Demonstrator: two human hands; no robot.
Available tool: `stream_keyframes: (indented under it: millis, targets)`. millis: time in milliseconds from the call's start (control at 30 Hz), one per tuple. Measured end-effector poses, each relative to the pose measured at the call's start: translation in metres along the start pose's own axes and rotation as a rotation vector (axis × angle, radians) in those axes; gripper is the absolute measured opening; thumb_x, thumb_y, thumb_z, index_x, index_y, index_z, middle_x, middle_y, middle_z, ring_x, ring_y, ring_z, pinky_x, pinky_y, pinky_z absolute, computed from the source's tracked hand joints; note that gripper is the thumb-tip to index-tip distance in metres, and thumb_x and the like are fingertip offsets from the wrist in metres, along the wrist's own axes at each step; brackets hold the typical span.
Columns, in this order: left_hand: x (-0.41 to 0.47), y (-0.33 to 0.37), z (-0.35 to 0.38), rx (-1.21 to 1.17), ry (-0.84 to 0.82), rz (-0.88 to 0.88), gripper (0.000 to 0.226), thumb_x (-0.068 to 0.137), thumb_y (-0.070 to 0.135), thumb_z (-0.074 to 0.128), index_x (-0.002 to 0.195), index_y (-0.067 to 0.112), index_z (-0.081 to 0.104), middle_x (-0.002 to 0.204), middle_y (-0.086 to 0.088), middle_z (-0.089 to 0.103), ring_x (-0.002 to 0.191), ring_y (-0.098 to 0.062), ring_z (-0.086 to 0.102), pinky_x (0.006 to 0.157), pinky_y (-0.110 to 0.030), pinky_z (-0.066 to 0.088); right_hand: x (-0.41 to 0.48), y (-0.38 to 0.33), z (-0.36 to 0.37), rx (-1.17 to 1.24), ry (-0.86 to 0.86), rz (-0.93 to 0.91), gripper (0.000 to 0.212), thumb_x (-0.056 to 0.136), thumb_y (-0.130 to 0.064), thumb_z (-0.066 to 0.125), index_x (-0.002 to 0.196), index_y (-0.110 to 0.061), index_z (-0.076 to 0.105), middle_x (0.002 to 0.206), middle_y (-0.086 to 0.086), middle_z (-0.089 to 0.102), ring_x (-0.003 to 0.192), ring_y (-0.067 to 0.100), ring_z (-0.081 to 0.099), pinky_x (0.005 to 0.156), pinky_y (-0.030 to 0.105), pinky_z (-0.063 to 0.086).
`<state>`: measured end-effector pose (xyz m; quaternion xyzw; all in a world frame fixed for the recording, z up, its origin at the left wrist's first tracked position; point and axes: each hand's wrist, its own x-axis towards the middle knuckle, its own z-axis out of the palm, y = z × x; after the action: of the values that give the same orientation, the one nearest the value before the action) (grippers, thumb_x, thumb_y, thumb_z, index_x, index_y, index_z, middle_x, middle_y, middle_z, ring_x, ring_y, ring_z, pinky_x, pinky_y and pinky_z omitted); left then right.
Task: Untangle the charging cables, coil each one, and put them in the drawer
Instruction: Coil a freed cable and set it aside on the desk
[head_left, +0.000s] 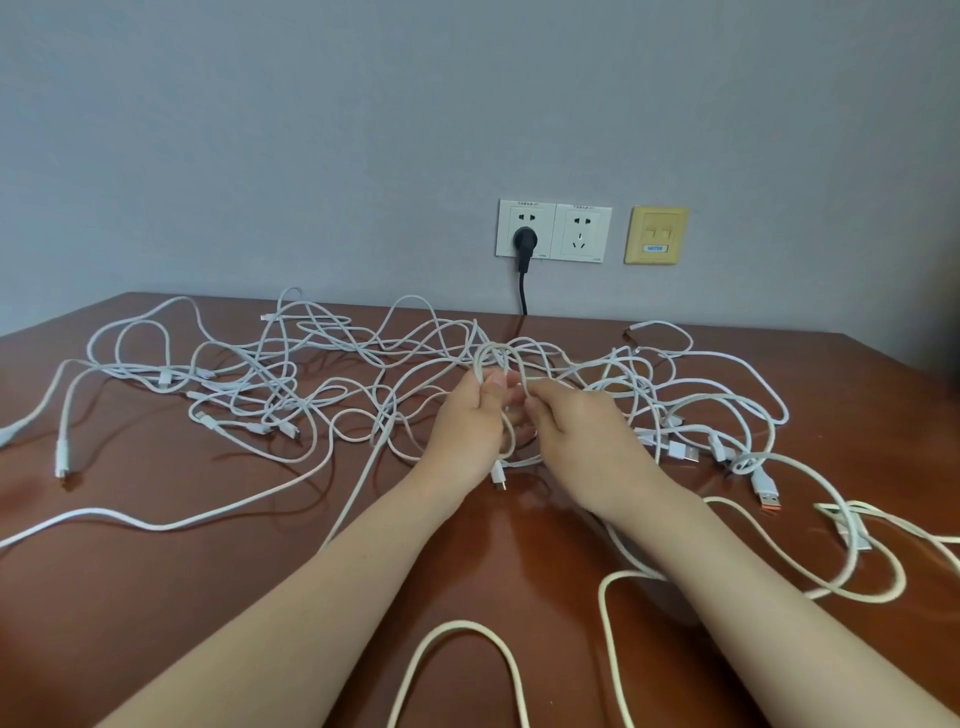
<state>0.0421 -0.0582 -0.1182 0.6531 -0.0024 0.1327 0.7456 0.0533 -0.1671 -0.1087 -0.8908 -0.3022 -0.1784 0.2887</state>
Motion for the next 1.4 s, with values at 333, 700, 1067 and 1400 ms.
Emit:
stream_keyframes:
  millis: [333, 700, 1067, 1400]
  targets:
    - [-0.003, -0.006, 0.0, -0.06, -0.122, -0.065, 0.03, 0.102, 0.012, 0.032, 0.086, 0.014, 0.058, 0.071, 0.002, 0.062, 0.042, 0.001, 0.052, 0.044, -0.013, 0.04, -0.001, 0.006, 0.006, -0.089, -0.16, 0.102, 0.026, 0.098, -0.018, 0.034, 0.1, -0.005, 0.057, 0.105, 0.016, 0.062, 0.094, 0.036, 0.058, 0.077, 0.037, 0.046]
    - [0.009, 0.001, -0.018, -0.485, -0.118, -0.282, 0.028, 0.104, 0.015, 0.027, 0.085, 0.009, 0.047, 0.09, -0.011, 0.072, 0.067, -0.023, 0.071, 0.064, -0.041, 0.057, 0.005, 0.006, -0.001, 0.147, -0.257, 0.238, 0.018, 0.097, -0.017, 0.044, 0.112, -0.015, 0.055, 0.06, -0.003, 0.05, 0.051, 0.005, 0.051, 0.051, 0.017, 0.038]
    - [0.024, 0.0, -0.044, -0.834, -0.011, -0.335, 0.034, 0.1, 0.015, 0.026, 0.071, 0.013, 0.043, 0.037, 0.007, 0.03, 0.03, -0.006, 0.032, 0.035, -0.011, 0.032, -0.002, -0.002, -0.029, -0.147, -0.238, 0.017, 0.016, 0.09, -0.036, 0.054, 0.105, -0.03, 0.059, 0.057, -0.012, 0.044, 0.057, -0.001, 0.038, 0.055, 0.02, 0.027]
    - [0.021, -0.001, -0.03, -0.369, -0.069, -0.272, 0.028, 0.103, 0.013, 0.025, 0.079, 0.011, 0.04, 0.042, 0.006, 0.032, 0.033, -0.006, 0.029, 0.035, -0.014, 0.03, -0.003, -0.005, -0.025, -0.153, -0.145, -0.144, 0.012, 0.091, -0.025, 0.056, 0.095, -0.021, 0.067, 0.075, -0.012, 0.04, 0.091, 0.013, 0.047, 0.069, 0.027, 0.03]
